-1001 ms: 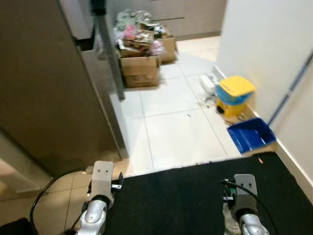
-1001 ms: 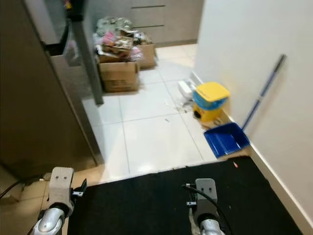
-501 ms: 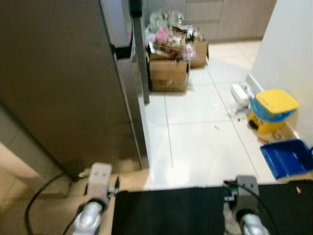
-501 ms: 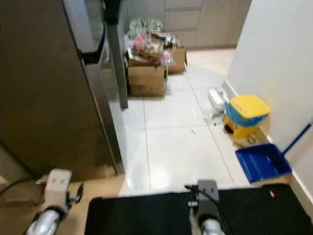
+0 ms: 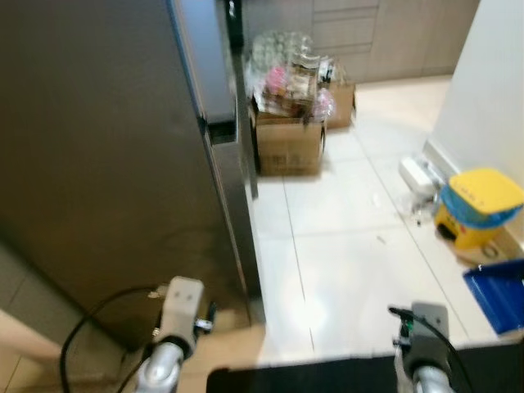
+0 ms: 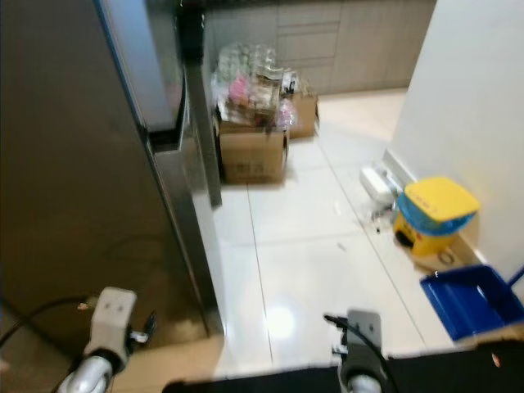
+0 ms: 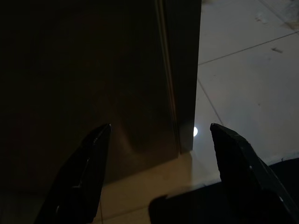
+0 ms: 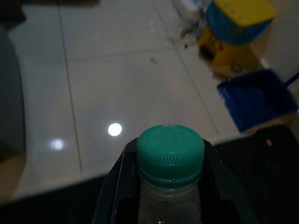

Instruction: Restocking fridge

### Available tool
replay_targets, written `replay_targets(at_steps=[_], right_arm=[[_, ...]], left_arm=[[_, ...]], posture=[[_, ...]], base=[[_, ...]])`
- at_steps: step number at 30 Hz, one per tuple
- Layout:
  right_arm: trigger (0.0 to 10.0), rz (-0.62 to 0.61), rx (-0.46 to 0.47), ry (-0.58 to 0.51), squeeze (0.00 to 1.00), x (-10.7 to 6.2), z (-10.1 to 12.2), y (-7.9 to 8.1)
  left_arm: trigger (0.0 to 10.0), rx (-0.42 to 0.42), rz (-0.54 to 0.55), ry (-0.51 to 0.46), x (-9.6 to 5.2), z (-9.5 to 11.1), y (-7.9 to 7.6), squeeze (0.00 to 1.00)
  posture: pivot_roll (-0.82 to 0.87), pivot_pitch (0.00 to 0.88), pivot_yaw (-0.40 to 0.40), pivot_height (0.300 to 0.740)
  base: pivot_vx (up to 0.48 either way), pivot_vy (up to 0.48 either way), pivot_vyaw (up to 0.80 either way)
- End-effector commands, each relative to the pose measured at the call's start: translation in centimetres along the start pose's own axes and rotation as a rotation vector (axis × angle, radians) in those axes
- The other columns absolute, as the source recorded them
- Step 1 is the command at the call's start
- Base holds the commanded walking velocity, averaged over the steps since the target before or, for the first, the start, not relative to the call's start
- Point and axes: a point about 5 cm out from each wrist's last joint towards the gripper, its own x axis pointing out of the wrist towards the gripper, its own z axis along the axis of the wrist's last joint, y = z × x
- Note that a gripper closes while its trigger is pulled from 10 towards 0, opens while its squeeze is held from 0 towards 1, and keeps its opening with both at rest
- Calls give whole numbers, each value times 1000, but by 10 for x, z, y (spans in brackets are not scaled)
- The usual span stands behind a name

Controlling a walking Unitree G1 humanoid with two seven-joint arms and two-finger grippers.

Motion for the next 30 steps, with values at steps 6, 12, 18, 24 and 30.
replay_targets(at_steps=[6,12,18,24,30], right_arm=[[10000,11,-1,18,0,-3,-6,5],[10000,18,-7,19,0,-4,-7,7],[10000,35,-21,13,0,-5,-8,10],[10000,44,-24,11,0,-5,-7,11],[10000,62,-33,2,0,-5,-6,13]], left_arm=[[10000,-18,-23,51,-12,-16,-8,0],[10000,-31,-30,43,-12,-14,-12,0],[10000,-46,-31,34,-14,-13,-11,0],[10000,-61,-23,27,-15,-11,-12,0],[10000,-70,-14,14,-15,-6,-14,0]], posture=[[-129,113,80,707],[-127,109,78,707],[-124,109,75,707],[-116,107,70,707],[-116,104,60,707]], base=[[0,0,0],[0,0,0],[0,0,0],[0,0,0],[0,0,0]])
